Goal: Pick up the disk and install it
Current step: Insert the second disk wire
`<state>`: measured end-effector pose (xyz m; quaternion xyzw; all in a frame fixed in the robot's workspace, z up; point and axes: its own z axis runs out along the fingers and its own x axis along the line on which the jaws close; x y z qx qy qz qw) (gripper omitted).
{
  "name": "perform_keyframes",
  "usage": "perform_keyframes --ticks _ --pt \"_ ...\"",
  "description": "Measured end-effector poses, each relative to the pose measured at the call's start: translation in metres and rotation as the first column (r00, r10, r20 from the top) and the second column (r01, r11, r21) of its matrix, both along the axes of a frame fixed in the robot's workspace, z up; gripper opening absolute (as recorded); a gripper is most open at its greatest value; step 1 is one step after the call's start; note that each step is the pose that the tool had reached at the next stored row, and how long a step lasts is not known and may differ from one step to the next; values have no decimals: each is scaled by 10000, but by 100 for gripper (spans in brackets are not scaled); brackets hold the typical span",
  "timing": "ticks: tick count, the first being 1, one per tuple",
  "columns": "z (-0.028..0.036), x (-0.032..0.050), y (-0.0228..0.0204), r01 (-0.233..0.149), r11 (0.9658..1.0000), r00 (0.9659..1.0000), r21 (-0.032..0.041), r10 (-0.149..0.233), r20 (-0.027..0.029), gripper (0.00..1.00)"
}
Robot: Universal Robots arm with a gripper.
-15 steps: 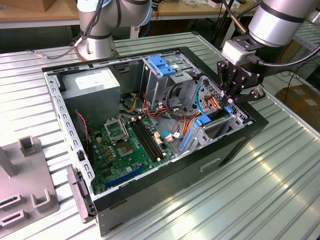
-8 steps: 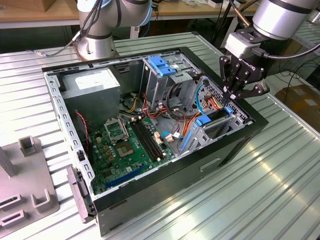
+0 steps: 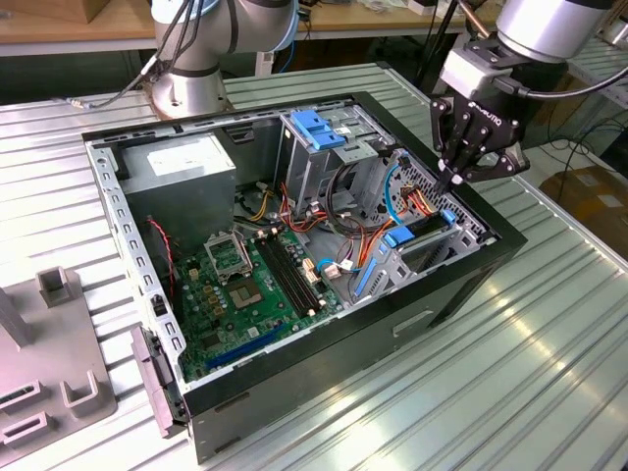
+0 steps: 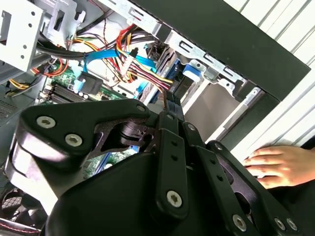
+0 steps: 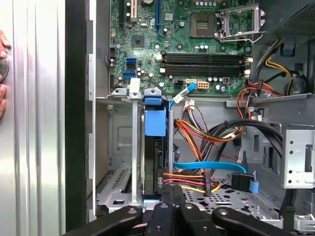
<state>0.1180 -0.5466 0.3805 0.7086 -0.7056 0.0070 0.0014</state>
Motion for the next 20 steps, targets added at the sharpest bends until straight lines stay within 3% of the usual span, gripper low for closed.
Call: perform_keyframes --ticks 11,20 --pt "31 -12 154 -30 10000 10000 0 30 -3 10" --pt "61 -12 370 -59 10000 10000 -2 59 -4 10"
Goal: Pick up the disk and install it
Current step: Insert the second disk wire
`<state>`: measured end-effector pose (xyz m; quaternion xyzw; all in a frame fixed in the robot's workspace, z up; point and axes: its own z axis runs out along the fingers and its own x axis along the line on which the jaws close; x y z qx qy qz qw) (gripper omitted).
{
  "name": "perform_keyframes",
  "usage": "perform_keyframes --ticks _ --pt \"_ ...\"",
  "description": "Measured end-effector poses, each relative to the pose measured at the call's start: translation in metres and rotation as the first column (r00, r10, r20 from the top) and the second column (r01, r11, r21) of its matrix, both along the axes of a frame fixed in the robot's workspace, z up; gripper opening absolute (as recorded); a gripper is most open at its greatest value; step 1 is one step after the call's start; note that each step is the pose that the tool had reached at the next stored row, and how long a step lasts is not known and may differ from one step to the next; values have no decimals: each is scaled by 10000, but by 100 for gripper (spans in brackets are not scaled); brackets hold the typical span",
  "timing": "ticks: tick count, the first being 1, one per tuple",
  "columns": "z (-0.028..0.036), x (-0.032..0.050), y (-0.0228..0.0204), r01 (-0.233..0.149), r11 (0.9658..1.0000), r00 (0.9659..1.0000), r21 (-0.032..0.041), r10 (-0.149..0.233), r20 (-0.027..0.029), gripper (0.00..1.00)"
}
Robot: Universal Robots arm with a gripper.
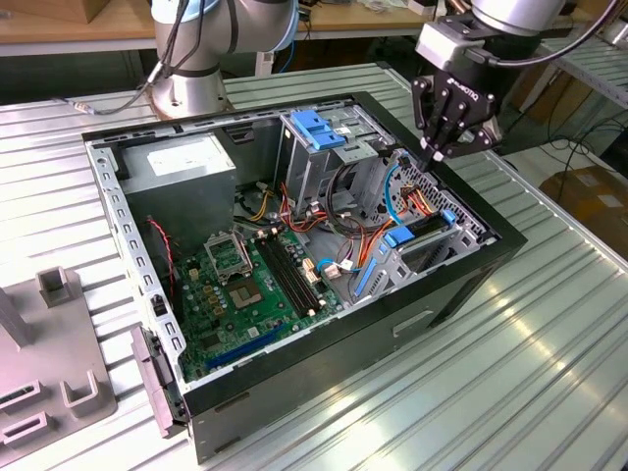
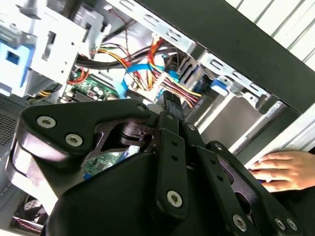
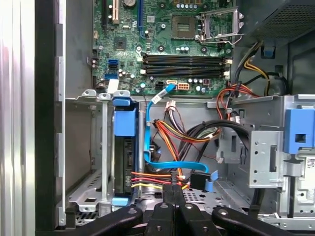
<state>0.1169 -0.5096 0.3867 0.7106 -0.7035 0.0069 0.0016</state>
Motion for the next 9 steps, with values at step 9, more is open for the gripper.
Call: perform_keyframes --ticks 9 --pt "41 0 235 0 10000 10000 40 0 0 10"
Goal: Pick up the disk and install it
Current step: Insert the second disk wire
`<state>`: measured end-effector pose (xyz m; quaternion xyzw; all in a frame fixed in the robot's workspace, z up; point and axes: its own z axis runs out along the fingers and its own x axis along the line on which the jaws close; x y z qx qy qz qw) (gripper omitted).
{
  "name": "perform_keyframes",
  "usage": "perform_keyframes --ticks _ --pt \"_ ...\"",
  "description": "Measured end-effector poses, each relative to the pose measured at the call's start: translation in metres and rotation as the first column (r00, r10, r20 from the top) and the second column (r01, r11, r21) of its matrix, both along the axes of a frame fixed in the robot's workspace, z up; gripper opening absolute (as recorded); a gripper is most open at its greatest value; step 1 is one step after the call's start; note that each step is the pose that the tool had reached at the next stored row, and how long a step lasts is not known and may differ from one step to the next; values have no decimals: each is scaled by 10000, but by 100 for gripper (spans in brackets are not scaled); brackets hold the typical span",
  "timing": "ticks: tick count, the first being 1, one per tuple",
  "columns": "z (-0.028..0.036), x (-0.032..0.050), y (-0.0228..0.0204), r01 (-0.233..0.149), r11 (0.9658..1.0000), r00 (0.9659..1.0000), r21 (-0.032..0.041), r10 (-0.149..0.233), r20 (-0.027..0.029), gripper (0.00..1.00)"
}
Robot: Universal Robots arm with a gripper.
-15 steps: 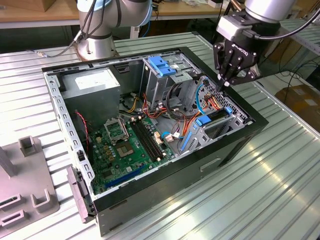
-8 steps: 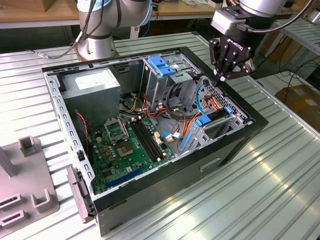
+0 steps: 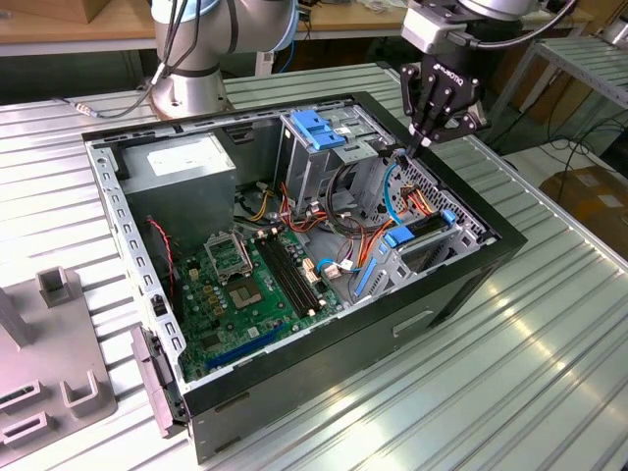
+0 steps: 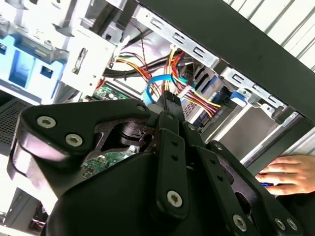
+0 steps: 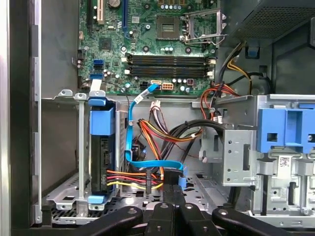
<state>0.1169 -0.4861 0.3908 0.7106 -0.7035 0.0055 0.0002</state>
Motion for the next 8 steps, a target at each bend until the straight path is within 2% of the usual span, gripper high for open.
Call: perform_keyframes --ticks 5,8 --pt "36 0 56 0 10000 10000 0 0 0 10" --pt "36 -7 62 2 10000 10000 1 -2 0 10"
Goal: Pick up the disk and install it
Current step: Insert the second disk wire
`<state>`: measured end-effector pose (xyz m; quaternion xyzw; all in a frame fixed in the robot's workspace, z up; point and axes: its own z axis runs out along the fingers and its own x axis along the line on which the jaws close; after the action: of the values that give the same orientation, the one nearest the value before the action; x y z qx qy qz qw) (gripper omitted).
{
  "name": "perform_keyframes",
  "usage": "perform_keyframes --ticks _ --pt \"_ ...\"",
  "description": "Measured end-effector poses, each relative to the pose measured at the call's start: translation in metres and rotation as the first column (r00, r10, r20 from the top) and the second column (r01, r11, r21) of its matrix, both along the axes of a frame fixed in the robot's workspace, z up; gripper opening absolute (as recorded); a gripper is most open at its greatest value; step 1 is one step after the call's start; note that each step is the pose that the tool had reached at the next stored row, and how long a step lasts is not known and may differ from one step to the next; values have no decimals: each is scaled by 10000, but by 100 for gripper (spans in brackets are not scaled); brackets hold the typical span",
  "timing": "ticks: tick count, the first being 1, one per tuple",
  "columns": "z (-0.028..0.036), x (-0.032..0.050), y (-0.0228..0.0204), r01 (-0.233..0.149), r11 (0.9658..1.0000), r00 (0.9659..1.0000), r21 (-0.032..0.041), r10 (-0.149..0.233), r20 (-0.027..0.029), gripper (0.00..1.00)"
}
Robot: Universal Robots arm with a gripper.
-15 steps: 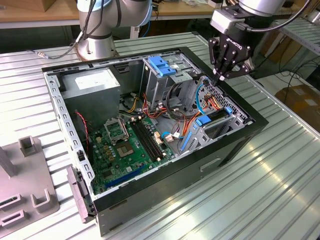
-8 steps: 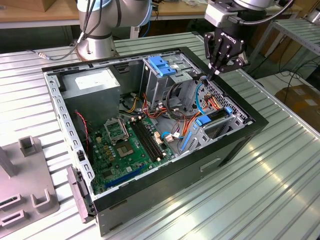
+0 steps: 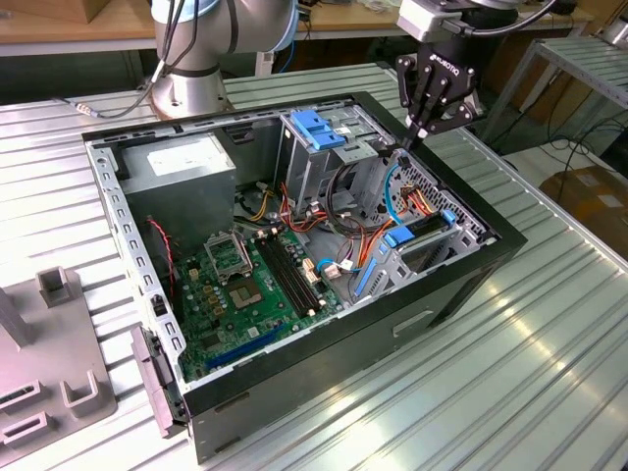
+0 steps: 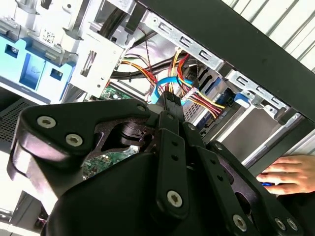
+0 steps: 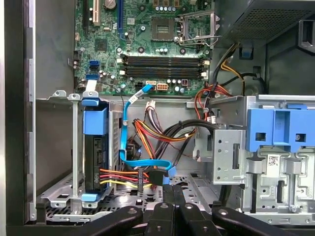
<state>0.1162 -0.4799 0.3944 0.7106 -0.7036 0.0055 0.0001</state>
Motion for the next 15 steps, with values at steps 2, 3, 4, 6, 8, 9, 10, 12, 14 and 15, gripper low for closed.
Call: perform_keyframes --ticks 2,3,4,6,8,9,10,12,14,15 --pt "-2 -17 1 -2 10000 10000 0 2 -1 10" --pt "-4 -26 1 -2 10000 10000 0 2 -1 10" --pt "-8 -32 0 -2 10000 10000 0 2 0 10" --pt "-23 -40 1 -3 10000 10000 -1 3 -1 10" --pt "-58 -55 0 -4 10000 10000 -1 4 0 10" --pt "-58 -66 0 -5 10000 10000 -1 5 0 10" --pt "-59 -87 1 -6 10000 10000 -1 6 0 10" --pt "-62 -115 0 -9 10000 10000 2 9 0 10" --pt "-65 -131 1 -16 10000 10000 -1 16 -1 10" --pt "-66 -138 0 -19 10000 10000 -1 19 0 10"
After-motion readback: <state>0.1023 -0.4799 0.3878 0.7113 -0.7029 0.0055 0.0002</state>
